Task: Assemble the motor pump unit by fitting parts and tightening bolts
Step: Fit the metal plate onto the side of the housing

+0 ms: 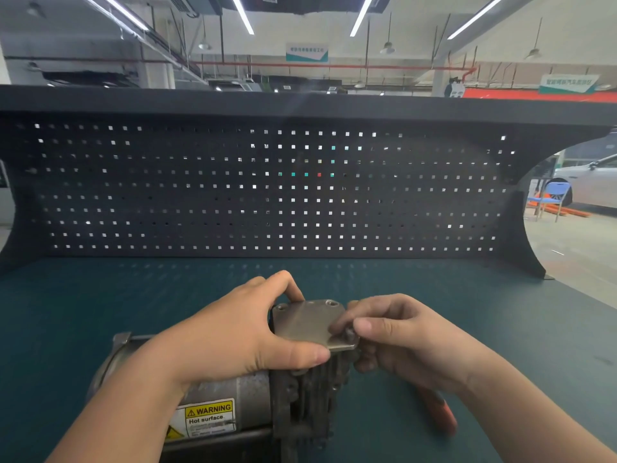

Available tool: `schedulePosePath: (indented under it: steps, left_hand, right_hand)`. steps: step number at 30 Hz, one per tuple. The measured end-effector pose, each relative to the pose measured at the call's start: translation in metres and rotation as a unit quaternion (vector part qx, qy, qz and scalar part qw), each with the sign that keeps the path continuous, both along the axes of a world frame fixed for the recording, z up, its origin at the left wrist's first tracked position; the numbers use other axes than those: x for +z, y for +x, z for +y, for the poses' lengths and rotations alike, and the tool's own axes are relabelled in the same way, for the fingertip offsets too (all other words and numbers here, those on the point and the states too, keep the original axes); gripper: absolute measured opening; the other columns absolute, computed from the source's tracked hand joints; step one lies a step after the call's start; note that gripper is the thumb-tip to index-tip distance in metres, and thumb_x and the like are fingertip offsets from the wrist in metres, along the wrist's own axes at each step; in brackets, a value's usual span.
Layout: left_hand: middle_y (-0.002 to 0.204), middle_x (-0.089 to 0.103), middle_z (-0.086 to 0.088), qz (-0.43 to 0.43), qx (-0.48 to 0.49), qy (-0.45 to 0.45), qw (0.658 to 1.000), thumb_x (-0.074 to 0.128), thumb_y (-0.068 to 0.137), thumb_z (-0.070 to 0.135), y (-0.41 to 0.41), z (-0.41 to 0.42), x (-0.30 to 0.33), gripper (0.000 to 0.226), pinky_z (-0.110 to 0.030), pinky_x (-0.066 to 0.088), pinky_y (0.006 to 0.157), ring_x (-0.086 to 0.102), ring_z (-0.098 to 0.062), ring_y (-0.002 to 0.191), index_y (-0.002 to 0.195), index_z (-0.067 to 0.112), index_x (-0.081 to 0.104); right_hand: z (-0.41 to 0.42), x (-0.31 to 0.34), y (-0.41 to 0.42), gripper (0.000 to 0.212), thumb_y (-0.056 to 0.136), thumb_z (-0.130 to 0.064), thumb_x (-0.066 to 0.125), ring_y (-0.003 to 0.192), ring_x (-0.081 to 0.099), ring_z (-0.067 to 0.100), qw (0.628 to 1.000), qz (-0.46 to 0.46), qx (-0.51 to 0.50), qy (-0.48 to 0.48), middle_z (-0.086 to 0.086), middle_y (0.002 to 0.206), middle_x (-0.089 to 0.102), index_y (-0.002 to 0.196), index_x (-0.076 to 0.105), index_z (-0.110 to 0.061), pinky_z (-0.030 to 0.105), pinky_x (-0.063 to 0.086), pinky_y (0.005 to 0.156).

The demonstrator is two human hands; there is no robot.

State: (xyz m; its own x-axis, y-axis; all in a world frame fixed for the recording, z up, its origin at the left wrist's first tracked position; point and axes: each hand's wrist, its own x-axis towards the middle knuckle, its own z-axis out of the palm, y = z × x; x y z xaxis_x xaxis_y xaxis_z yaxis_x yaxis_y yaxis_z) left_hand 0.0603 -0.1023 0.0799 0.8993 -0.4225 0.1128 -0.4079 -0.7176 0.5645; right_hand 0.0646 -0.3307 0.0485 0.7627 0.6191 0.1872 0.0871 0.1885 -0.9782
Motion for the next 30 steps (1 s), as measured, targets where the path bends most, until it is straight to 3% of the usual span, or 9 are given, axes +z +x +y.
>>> schedulePosePath:
  steps: [6, 11, 17, 22, 24, 27, 30]
  left_hand:
    - [0.099, 0.048, 0.020, -0.005, 0.004, 0.003, 1.000, 0.060, 0.042, 0.081, -0.0004, -0.0002, 0.0000, 0.067, -0.026, 0.044, 0.077, 0.050, 0.003, 0.087, 0.099, 0.049, 0.044]
    - [0.100, 0.050, 0.018, 0.001, 0.001, -0.001, 1.000, 0.060, 0.043, 0.081, -0.0009, 0.0003, 0.0002, 0.065, -0.025, 0.042, 0.073, 0.050, 0.004, 0.087, 0.098, 0.050, 0.045]
    - [0.097, 0.047, 0.020, -0.001, 0.004, -0.002, 1.000, 0.061, 0.042, 0.081, -0.0007, -0.0002, -0.0001, 0.066, -0.025, 0.041, 0.074, 0.048, 0.006, 0.085, 0.098, 0.050, 0.045]
    - [0.096, 0.048, 0.019, 0.001, 0.005, -0.001, 1.000, 0.060, 0.043, 0.081, -0.0016, 0.0003, 0.0004, 0.066, -0.025, 0.039, 0.069, 0.048, 0.008, 0.081, 0.098, 0.050, 0.045]
    - [0.095, 0.048, 0.018, 0.000, 0.004, -0.001, 1.000, 0.060, 0.042, 0.081, -0.0020, -0.0001, 0.0007, 0.066, -0.024, 0.038, 0.068, 0.048, 0.009, 0.079, 0.098, 0.049, 0.045]
    - [0.093, 0.046, 0.019, 0.000, 0.003, 0.003, 1.000, 0.059, 0.042, 0.081, -0.0023, -0.0006, 0.0017, 0.066, -0.024, 0.038, 0.068, 0.046, 0.009, 0.079, 0.098, 0.049, 0.045]
    - [0.093, 0.046, 0.019, 0.000, 0.002, 0.006, 1.000, 0.059, 0.043, 0.081, -0.0029, -0.0007, 0.0024, 0.065, -0.024, 0.038, 0.068, 0.046, 0.010, 0.078, 0.098, 0.048, 0.045]
  right_hand:
    - [0.0068, -0.0043, 0.0012, 0.038, 0.051, -0.038, 0.093, 0.059, 0.053, 0.011, 0.999, -0.023, -0.031, -0.001, 0.000, 0.068, 0.057, 0.067, 0.064, -0.020, 0.020, 0.044, 0.055]
    - [0.0013, -0.0005, -0.0009, 0.041, 0.063, -0.044, 0.086, 0.063, 0.051, 0.007, 1.000, -0.005, -0.002, -0.008, -0.004, 0.076, 0.061, 0.092, 0.076, -0.016, 0.021, 0.047, 0.061]
    - [0.0068, -0.0009, -0.0013, 0.038, 0.048, -0.038, 0.094, 0.059, 0.055, 0.010, 0.999, -0.019, -0.035, -0.012, 0.000, 0.069, 0.061, 0.067, 0.067, -0.019, 0.019, 0.045, 0.055]
    - [0.0029, 0.0039, -0.0043, 0.025, 0.068, -0.033, 0.080, 0.063, 0.053, 0.007, 0.999, -0.024, -0.021, -0.034, -0.005, 0.077, 0.066, 0.088, 0.077, -0.018, 0.020, 0.045, 0.060]
    - [0.0030, 0.0035, -0.0039, 0.023, 0.064, -0.031, 0.083, 0.060, 0.054, 0.007, 0.999, -0.028, -0.029, -0.033, -0.003, 0.074, 0.066, 0.080, 0.078, -0.015, 0.019, 0.045, 0.059]
    - [0.0068, 0.0010, -0.0024, 0.037, 0.047, -0.037, 0.094, 0.057, 0.053, 0.009, 0.997, -0.036, -0.055, -0.033, 0.001, 0.067, 0.061, 0.067, 0.068, -0.018, 0.018, 0.043, 0.054]
    - [0.0071, 0.0025, -0.0044, 0.019, 0.059, -0.027, 0.083, 0.060, 0.054, 0.007, 0.997, -0.040, -0.053, -0.043, -0.003, 0.072, 0.063, 0.074, 0.071, -0.022, 0.018, 0.043, 0.055]
